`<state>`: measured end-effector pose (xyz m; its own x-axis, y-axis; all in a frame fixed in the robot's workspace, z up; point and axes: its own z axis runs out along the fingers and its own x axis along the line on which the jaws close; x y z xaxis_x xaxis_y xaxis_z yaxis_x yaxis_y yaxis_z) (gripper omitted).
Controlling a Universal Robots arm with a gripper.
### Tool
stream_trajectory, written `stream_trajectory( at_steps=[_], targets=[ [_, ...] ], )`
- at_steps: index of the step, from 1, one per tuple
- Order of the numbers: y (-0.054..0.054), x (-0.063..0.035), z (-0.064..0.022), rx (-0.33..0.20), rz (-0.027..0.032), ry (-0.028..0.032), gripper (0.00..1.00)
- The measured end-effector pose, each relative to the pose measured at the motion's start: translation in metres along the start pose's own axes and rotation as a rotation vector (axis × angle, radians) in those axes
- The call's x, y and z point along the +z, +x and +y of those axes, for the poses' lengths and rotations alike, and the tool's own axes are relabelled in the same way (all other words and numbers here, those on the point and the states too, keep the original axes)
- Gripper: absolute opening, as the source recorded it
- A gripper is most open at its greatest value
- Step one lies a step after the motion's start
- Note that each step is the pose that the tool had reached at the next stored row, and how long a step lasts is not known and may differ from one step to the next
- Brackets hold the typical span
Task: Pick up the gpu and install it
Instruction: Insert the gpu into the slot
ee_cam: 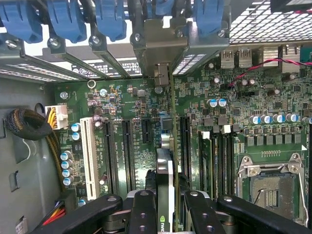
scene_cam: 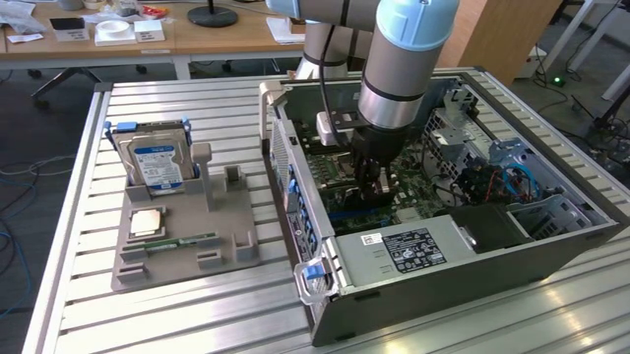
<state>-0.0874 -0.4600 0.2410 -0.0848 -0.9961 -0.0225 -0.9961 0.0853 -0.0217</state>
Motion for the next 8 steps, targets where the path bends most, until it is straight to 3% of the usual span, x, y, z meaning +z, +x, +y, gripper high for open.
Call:
stream_trajectory(
  at_steps=[8],
  targets=[
    [0.0000,0.0000,0.0000,0.000,0.0000,0.0000,0.27]
  ],
)
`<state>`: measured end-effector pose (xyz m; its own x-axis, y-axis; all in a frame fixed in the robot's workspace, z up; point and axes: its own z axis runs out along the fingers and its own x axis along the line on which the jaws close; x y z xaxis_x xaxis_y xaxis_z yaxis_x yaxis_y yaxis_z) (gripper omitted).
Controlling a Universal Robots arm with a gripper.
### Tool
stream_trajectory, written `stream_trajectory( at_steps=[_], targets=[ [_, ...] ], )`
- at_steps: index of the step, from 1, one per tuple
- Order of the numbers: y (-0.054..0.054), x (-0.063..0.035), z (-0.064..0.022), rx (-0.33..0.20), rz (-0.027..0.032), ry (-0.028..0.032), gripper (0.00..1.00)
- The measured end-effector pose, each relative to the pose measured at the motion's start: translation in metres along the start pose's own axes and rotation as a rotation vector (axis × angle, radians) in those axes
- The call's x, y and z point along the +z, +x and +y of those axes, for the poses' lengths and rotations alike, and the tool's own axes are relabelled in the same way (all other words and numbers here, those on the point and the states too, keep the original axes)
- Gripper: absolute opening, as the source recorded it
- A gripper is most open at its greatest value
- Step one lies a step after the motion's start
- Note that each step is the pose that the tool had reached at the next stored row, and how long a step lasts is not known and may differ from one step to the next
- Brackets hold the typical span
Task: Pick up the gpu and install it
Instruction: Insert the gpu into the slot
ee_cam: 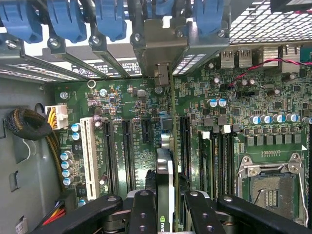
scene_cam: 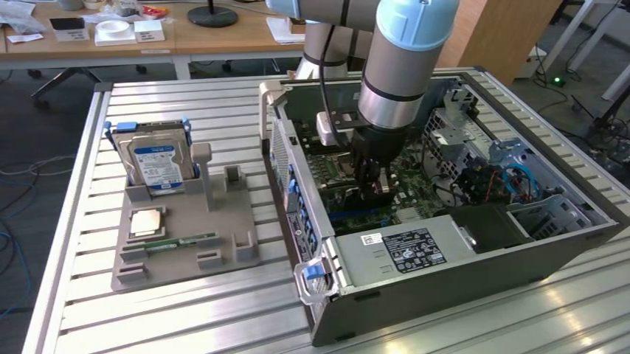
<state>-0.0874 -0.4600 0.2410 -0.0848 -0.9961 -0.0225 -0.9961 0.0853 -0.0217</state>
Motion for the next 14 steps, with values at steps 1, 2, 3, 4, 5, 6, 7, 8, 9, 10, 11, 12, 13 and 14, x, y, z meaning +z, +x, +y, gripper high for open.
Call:
stream_trajectory(
  at_steps=[1,2,3,4,5,6,7,8,9,10,11,12,13,14],
  targets=[
    [0.0000,0.0000,0.0000,0.000,-0.0001,0.0000,0.27],
    [0.0000,0.0000,0.0000,0.000,-0.0001,0.0000,0.27],
    [0.0000,0.0000,0.0000,0.000,0.0000,0.0000,0.27],
    [0.0000,0.0000,0.0000,0.000,0.0000,0.0000,0.27],
    [0.0000,0.0000,0.0000,0.000,0.0000,0.0000,0.27],
    [0.0000,0.0001,0.0000,-0.009,-0.0002,-0.0002,0.27],
    [0.0000,0.0002,0.0000,-0.010,-0.0001,-0.0002,0.27],
    [0.0000,0.0005,0.0001,-0.010,-0.0007,-0.0003,0.27],
    [0.0000,0.0006,0.0000,-0.010,-0.0008,-0.0002,0.27],
    [0.0000,0.0005,0.0000,-0.010,-0.0007,-0.0001,0.27],
    [0.0000,0.0005,0.0000,-0.010,-0.0006,-0.0001,0.27],
    [0.0000,0.0004,0.0000,-0.010,-0.0004,-0.0002,0.27],
    [0.0000,0.0004,0.0000,-0.010,-0.0004,-0.0001,0.27],
    [0.0000,0.0004,0.0000,-0.010,-0.0003,-0.0002,0.27]
  ],
)
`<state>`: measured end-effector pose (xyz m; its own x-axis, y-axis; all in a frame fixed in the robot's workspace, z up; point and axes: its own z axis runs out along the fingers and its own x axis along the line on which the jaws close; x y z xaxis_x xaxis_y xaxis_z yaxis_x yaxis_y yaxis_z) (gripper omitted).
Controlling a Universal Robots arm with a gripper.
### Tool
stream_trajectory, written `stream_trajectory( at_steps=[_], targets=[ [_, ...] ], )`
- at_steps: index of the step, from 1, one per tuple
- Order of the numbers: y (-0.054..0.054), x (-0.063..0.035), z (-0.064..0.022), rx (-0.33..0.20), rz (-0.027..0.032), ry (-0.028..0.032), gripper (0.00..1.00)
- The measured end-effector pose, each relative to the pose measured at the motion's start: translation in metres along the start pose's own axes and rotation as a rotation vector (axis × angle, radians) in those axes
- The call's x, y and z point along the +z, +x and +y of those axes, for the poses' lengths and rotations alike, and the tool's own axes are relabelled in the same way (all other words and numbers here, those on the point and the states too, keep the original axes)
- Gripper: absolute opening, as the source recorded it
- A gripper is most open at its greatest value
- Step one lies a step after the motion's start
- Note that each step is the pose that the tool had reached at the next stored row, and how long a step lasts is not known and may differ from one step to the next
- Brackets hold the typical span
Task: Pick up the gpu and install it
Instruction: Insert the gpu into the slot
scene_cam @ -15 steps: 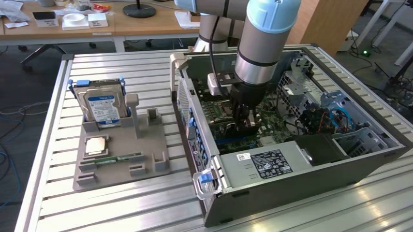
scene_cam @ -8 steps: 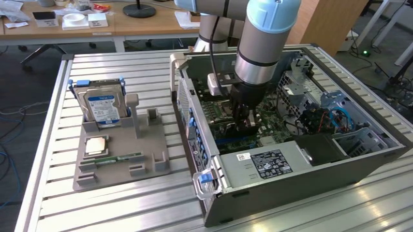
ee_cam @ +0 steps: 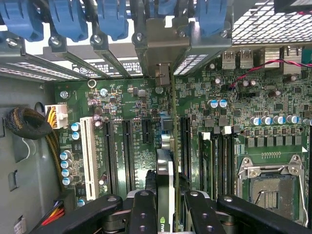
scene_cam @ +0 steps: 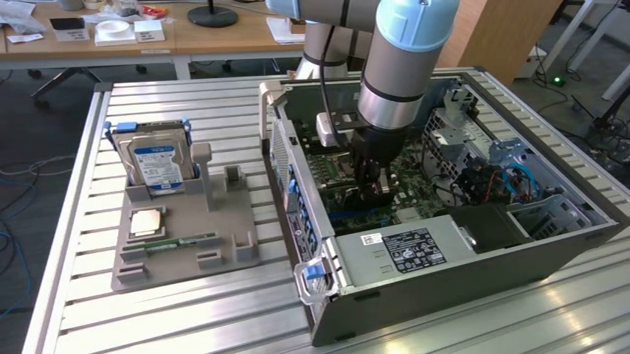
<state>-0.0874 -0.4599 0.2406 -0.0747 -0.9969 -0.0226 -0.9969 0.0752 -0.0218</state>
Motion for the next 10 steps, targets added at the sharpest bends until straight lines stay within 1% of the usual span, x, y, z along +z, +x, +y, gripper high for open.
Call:
stream_trajectory(
  at_steps=[9,10],
  targets=[
    [0.0000,0.0000,0.0000,0.000,0.0001,0.0000,0.27],
    [-0.0001,0.0002,0.0000,0.000,-0.0011,0.0002,0.27]
  ],
)
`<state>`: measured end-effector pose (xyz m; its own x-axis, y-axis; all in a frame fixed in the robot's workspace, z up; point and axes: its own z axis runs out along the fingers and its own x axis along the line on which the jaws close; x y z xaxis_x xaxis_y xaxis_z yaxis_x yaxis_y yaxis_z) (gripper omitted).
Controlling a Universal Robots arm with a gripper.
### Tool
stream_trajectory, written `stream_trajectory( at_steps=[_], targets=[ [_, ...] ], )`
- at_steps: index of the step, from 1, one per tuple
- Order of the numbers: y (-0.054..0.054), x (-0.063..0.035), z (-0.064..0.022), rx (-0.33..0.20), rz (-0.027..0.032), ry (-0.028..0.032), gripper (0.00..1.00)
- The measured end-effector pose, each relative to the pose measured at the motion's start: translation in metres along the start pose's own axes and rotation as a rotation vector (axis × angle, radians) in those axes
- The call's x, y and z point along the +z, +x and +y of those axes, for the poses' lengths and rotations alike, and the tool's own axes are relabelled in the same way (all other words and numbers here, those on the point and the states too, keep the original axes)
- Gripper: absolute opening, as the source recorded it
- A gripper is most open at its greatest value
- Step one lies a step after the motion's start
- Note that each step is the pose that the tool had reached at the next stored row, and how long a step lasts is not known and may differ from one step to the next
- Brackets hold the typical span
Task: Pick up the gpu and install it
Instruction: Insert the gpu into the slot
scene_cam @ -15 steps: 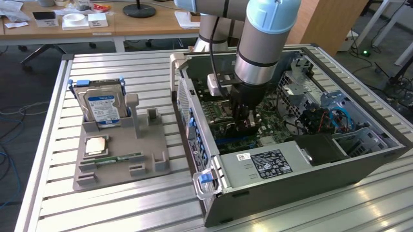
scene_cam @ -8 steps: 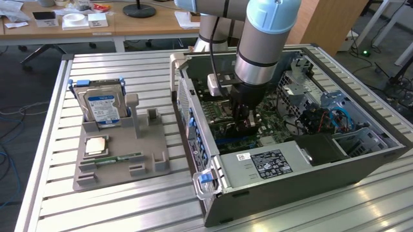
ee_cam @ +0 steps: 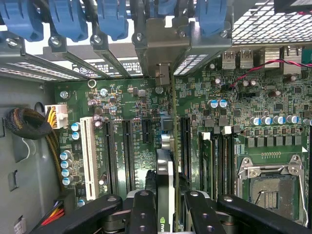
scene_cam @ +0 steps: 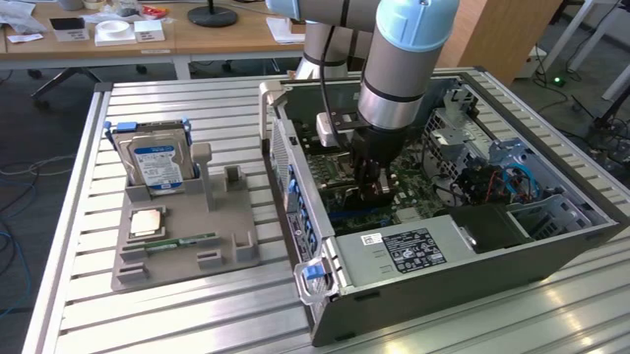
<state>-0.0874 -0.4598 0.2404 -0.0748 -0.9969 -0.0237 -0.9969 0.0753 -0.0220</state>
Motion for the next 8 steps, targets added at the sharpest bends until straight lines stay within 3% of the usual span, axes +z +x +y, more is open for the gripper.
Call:
stream_trajectory(
  at_steps=[3,4,8],
  targets=[
    [0.0001,-0.0002,0.0000,0.000,0.0010,-0.0002,0.34],
    [0.0001,-0.0002,0.0000,0.000,0.0010,-0.0002,0.40],
    [0.0002,-0.0003,0.0000,0.000,0.0011,-0.0002,0.40]
  ],
)
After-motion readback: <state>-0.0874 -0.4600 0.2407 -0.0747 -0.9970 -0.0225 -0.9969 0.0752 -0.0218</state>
